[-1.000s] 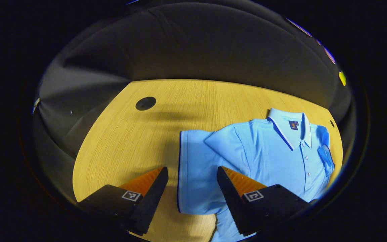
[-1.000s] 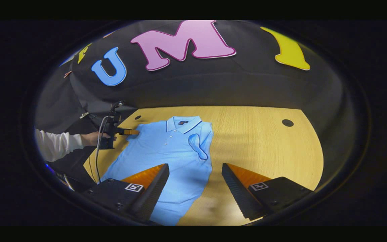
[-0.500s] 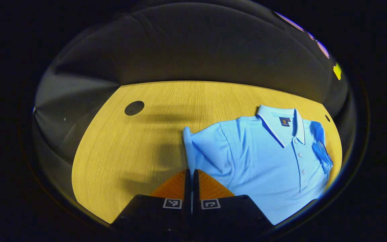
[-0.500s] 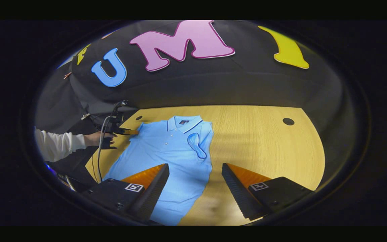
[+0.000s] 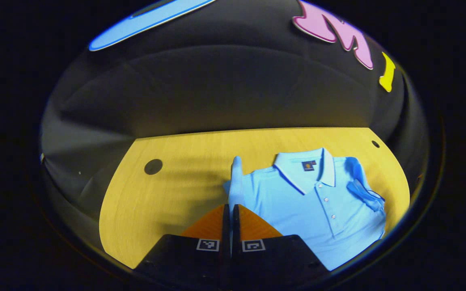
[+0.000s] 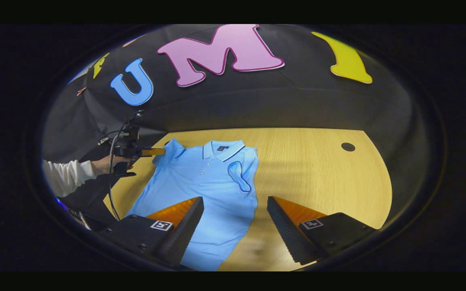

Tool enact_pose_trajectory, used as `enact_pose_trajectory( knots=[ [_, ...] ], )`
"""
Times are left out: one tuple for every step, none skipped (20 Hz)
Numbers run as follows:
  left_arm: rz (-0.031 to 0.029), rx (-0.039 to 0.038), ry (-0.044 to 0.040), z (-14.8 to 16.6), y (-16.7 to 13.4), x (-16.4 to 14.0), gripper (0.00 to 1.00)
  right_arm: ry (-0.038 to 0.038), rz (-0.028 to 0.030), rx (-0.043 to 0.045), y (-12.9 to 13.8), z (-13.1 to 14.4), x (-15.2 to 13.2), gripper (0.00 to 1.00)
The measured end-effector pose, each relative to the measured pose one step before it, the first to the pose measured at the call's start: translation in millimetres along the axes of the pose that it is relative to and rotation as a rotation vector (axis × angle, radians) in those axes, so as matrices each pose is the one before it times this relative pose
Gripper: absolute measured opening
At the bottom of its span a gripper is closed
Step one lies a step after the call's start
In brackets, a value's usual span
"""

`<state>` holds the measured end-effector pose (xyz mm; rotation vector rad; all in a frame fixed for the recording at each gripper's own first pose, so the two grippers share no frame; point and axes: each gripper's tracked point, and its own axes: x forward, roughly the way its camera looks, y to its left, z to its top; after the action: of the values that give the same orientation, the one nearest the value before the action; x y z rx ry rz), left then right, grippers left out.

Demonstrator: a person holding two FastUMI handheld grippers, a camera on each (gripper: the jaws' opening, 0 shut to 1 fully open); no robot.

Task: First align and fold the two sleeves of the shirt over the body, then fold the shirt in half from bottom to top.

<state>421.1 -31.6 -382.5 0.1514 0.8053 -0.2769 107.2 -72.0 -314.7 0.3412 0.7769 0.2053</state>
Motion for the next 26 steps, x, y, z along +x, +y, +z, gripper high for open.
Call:
enact_pose_trajectory(
  knots=[
    [-0.00681,0.01983,0.01428,-3.73,-8.71,1.45,0.06,-0.00061,0.00010,-0.00302,0.57,-0.25,-1.11,0.92],
    [-0.00787,0.02626,0.01162,-3.68,-9.42,2.09,0.06,-0.00041,0.00062,-0.00233,0.75,-0.95,0.26,0.92],
    [-0.00924,0.02835,0.01845,-5.22,-10.00,2.88,0.06,-0.00083,0.00029,-0.00172,0.33,-1.05,-1.74,0.92],
    [-0.01897,0.02704,0.02851,-8.44,-13.15,2.83,0.06,0.00253,-0.00017,-0.00096,-0.21,-1.90,-0.82,0.92],
    [-0.02112,0.02454,0.03112,-8.81,-12.95,4.78,0.07,0.00434,-0.00093,0.00051,-0.63,-2.95,-0.76,0.92],
    [-0.02052,0.01807,0.03203,-9.70,-11.38,7.20,0.12,0.00693,0.00005,0.00199,-0.55,-3.43,-1.13,0.98],
    [-0.01215,0.00555,0.03109,-8.14,-8.88,6.87,0.14,0.00694,-0.00051,0.00299,-0.47,-3.39,-0.21,0.98],
    [-0.01446,-0.00904,0.03079,-7.21,-6.83,4.95,0.19,0.00552,0.00137,0.00156,-0.37,-3.46,0.08,0.92],
    [-0.01300,-0.01636,0.01822,-3.64,-5.43,3.65,0.26,0.00470,-0.00095,-0.00242,-1.02,-2.47,0.12,0.92],
    [-0.00808,-0.01223,-0.00672,1.72,-2.34,-0.07,0.34,0.00277,-0.00194,-0.00323,-1.64,-1.35,-0.56,0.92],
    [-0.01930,-0.00810,-0.01301,3.74,-4.59,-2.12,0.43,0.00055,-0.00064,0.00073,-0.69,-1.07,0.57,0.98],
    [0.00215,0.00201,-0.00452,1.53,-0.65,-5.47,0.62,-0.00029,0.00237,0.00609,0.58,-0.82,-0.26,0.98],
    [0.00895,0.00852,-0.00570,2.68,1.87,-9.12,0.81,-0.00274,0.00362,0.01019,1.15,0.26,-1.54,0.92],
    [-0.00111,0.00614,-0.00864,2.00,0.37,-10.52,1.00,-0.00262,0.00550,0.01147,1.77,0.36,0.60,0.92],
    [-0.00418,0.00109,-0.01332,3.08,1.06,-15.90,1.00,-0.00436,0.00595,0.01097,3.11,0.38,-0.77,0.92],
    [-0.00661,-0.00379,-0.01843,1.83,1.56,-19.32,0.99,-0.00326,0.00494,0.00946,2.63,0.12,-1.90,0.98],
    [-0.00436,-0.00878,-0.01793,1.05,2.14,-20.86,0.99,-0.00101,0.00661,0.00945,4.25,-1.78,-3.08,0.98],
    [-0.00567,-0.01503,-0.01417,-3.11,2.39,-24.01,0.99,0.00177,0.00983,0.00812,5.92,-3.70,-3.97,0.98],
    [-0.00873,-0.02316,-0.01003,-6.20,0.02,-24.41,0.99,0.00667,0.00968,0.00627,6.16,-6.44,-4.87,0.98],
    [-0.01342,-0.01994,-0.00710,-10.57,-0.82,-26.18,0.99,0.00836,0.00684,0.00506,5.36,-8.93,-6.65,0.98],
    [-0.00700,-0.01776,0.00336,-14.39,-0.34,-24.03,0.99,0.00928,0.00766,0.00716,5.65,-10.91,-5.63,0.98],
    [-0.00567,-0.01297,0.00897,-20.47,-0.42,-23.57,0.97,0.01172,0.00773,0.01141,6.35,-12.22,-6.10,0.98],
    [-0.00227,-0.01227,0.01334,-23.18,-1.04,-22.20,0.97,0.00947,0.00911,0.01289,5.76,-14.93,-6.46,0.98],
    [-0.00563,-0.01083,0.01079,-22.29,-1.99,-17.00,0.98,0.01153,0.00377,0.00846,3.96,-13.53,-4.63,0.98],
    [-0.01244,-0.01680,0.01447,-24.51,-3.24,-14.94,0.98,0.01892,-0.00092,0.01171,2.45,-19.12,-3.41,0.98],
    [-0.01362,-0.02524,0.02690,-31.16,-4.00,-10.70,0.98,0.02022,-0.00282,0.01550,1.10,-17.49,-2.24,0.98]
  ],
)
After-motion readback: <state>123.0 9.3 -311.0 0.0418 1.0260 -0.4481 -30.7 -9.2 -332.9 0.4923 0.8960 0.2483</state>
